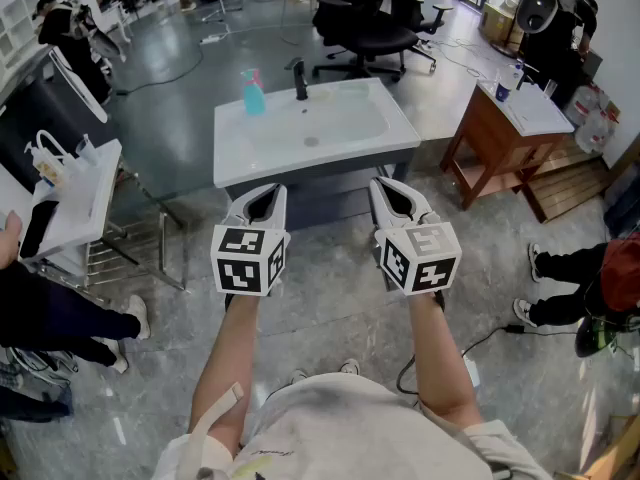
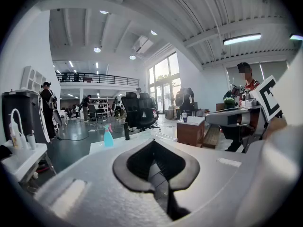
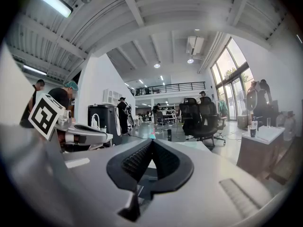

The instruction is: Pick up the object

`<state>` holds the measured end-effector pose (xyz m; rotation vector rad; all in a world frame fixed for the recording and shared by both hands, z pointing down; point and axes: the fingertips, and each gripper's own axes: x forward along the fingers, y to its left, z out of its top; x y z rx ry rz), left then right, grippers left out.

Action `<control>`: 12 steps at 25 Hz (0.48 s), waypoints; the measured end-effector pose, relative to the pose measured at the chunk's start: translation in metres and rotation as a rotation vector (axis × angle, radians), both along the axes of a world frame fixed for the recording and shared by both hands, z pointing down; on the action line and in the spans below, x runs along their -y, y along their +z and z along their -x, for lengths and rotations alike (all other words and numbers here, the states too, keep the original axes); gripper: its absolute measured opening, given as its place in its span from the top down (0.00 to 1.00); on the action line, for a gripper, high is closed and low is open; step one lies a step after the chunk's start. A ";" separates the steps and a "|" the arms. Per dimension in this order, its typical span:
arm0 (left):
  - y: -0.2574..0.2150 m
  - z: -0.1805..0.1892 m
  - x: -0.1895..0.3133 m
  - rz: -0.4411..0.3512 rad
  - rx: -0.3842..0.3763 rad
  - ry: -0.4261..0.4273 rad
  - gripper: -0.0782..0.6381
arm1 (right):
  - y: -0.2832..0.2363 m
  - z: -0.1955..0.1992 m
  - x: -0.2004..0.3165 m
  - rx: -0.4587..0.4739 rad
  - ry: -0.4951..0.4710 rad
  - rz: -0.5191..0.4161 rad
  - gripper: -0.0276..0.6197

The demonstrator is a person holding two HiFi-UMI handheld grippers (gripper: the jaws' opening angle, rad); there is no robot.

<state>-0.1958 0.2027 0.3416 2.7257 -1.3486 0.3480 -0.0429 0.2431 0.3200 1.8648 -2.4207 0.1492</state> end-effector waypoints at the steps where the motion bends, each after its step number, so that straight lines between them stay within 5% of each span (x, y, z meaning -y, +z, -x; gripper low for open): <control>1: 0.001 -0.002 0.001 0.001 0.000 0.002 0.90 | -0.001 -0.002 0.001 0.005 0.003 -0.010 0.96; 12: 0.011 -0.048 0.017 0.018 0.001 0.015 0.89 | 0.009 -0.037 0.015 0.008 -0.004 -0.018 0.95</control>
